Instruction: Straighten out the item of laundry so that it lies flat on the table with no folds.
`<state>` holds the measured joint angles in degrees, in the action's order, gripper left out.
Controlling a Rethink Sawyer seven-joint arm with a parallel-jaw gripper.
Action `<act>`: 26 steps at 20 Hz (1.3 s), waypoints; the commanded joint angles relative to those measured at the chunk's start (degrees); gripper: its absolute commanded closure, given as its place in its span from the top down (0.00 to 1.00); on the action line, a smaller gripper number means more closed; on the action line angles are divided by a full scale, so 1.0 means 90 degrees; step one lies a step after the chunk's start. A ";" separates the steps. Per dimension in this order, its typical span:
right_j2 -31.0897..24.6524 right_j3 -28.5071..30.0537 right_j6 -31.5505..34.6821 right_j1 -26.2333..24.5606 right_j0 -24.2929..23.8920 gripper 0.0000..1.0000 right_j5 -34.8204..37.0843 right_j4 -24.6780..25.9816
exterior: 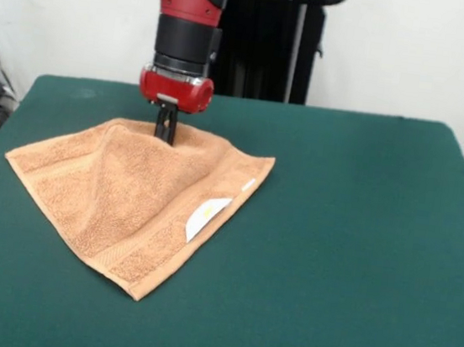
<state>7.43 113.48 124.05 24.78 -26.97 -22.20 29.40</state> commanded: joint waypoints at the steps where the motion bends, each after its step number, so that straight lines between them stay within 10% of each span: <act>1: -0.0066 -0.0099 0.0012 0.0156 0.0178 0.00 0.1874 -0.0056; 26: 0.0347 -0.0483 0.0384 -0.0489 0.0592 0.00 0.1343 -0.0192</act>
<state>11.29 112.52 124.05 24.87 -23.63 -17.00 29.41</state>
